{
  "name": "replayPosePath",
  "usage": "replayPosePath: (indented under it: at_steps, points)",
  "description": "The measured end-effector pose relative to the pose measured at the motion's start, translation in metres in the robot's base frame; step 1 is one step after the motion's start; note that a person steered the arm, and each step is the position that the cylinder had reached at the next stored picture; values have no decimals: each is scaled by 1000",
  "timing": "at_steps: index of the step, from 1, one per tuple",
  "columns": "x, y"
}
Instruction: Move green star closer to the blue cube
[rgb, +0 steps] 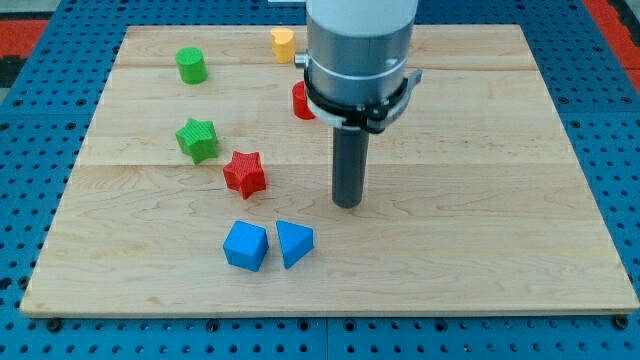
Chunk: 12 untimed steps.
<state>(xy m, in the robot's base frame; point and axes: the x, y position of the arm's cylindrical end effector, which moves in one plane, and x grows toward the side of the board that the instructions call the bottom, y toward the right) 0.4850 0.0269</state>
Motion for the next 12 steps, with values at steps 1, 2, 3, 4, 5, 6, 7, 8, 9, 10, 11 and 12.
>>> replayPosePath:
  at_steps: [1,2,3,4,5,6,7,8,9,10,11,12]
  points:
    - [-40,12]
    - [-77,-6]
    - [-88,-1]
    - [-78,-37]
    - [-104,-117]
    - [-97,-183]
    - [-60,-187]
    - [-37,-204]
    - [-12,-157]
    - [-12,-112]
    - [-36,-124]
    - [-56,-204]
